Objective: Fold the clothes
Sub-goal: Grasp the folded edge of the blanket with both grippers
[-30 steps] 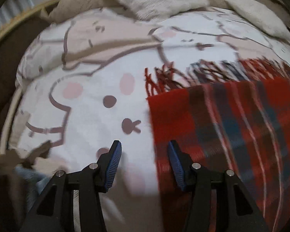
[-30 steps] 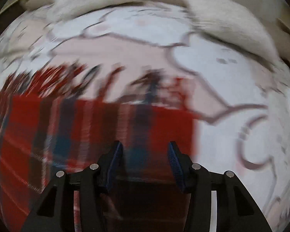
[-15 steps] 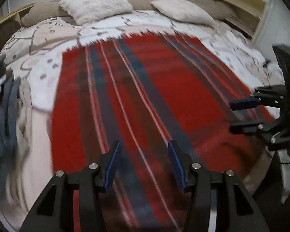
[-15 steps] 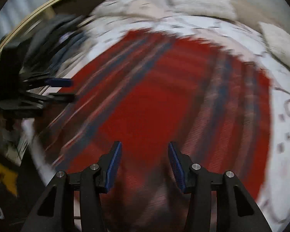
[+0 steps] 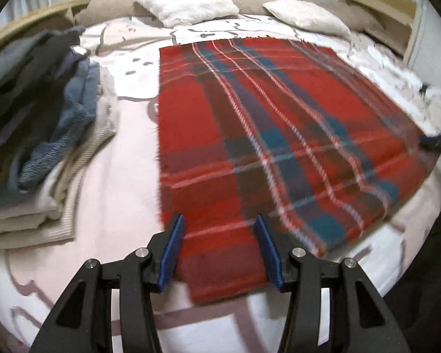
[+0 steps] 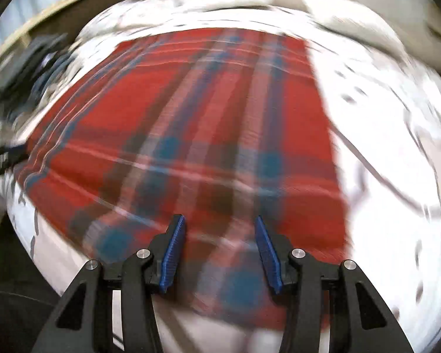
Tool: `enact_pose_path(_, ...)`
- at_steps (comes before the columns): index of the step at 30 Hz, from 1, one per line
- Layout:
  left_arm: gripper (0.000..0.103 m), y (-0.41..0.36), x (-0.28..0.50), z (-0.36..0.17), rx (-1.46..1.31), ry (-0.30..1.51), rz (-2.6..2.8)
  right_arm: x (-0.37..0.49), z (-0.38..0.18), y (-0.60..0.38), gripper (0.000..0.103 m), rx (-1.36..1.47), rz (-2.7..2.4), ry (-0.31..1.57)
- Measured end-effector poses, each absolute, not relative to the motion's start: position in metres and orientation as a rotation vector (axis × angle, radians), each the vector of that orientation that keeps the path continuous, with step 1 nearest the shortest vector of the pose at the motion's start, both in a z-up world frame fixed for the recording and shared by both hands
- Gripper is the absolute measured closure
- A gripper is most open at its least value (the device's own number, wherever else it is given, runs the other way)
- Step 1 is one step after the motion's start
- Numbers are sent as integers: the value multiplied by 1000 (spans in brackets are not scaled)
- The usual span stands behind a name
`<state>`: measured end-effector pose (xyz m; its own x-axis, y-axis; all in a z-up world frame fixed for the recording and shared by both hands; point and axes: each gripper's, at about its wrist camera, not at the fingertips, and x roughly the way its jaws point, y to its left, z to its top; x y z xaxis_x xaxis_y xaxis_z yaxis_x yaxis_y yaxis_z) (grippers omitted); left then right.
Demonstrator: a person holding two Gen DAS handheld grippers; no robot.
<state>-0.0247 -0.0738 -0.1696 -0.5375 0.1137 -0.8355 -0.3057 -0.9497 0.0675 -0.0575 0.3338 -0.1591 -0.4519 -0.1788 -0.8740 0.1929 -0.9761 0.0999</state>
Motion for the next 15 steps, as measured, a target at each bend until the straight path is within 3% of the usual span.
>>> enact_pose_path(2,42,-77,-18,-170,-1331,428,2557,-49,-158,350,54,1525,-2548,37)
enact_pose_path(7,40,-89,6,-155,-1182,703,2625,-29,-140,364,54,1554,-2645,208)
enact_pose_path(12,40,-70,54,-160,-955,1208,2480,12,-140,327,54,1446,-2627,847)
enact_pose_path(15,40,-59,76,-172,-862,1450,2371,33,-149,311,54,1395,-2541,1039)
